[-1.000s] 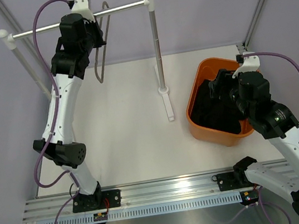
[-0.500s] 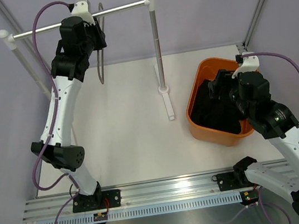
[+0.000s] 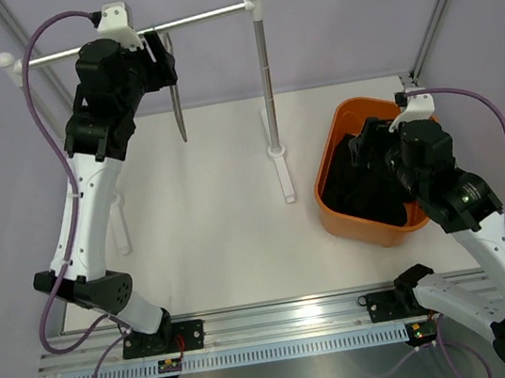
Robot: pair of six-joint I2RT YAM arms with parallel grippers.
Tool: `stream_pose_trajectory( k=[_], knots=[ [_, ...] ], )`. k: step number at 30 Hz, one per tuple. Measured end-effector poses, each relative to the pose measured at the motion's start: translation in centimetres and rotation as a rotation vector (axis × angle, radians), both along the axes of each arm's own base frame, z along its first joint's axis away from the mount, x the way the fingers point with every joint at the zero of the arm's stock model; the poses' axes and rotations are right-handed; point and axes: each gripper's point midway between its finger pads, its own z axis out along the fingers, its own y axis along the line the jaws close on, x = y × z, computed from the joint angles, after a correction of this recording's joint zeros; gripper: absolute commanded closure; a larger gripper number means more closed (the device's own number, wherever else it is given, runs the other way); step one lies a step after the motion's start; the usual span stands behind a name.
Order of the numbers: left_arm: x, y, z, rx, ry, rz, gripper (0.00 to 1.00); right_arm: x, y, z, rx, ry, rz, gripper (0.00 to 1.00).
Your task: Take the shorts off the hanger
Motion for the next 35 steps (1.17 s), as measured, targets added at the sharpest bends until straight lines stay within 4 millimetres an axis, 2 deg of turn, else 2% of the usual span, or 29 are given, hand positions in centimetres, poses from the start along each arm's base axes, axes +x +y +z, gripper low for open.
stream_pose_trajectory(
  k=[6,8,11,14,17,19,25,29,35],
  knots=[
    [-3.9,0.0,1.9,-0.026,-0.044,-0.011,0.29,0.0,0.0,-0.1,-0.002,0.004,0.002,0.19],
    [-5.5,-1.2,2.8,-0.035,-0.066,-0.049,0.29,0.0,0.1,-0.1,-0.001,0.006,0.006,0.16],
    [-8.6,-3.5,4.1,-0.045,-0.099,-0.13,0.27,-0.2,0.3,-0.1,0.005,0.004,0.019,0.02],
    [-12.6,-6.0,4.0,-0.039,-0.111,-0.236,0.26,-0.6,0.2,0.1,0.008,0.001,0.026,0.0],
    [-16.3,-7.7,3.2,-0.034,-0.104,-0.328,0.26,-0.9,0.1,0.3,0.01,-0.005,0.025,0.01],
    [-18.5,-8.0,2.3,-0.027,-0.095,-0.361,0.26,-1.2,0.0,0.2,0.009,-0.001,0.025,0.01],
    [-23.5,-7.4,-1.3,-0.016,-0.065,-0.449,0.26,-1.6,-0.1,0.0,0.009,0.011,0.03,0.0],
    [-25.1,-6.3,-3.9,-0.025,-0.033,-0.465,0.26,-2.5,0.2,0.6,0.045,-0.01,0.056,0.01],
    [-25.4,-6.1,-7.4,-0.007,0.025,-0.463,0.25,-3.6,0.6,0.8,0.091,-0.041,0.093,0.0]
  ],
)
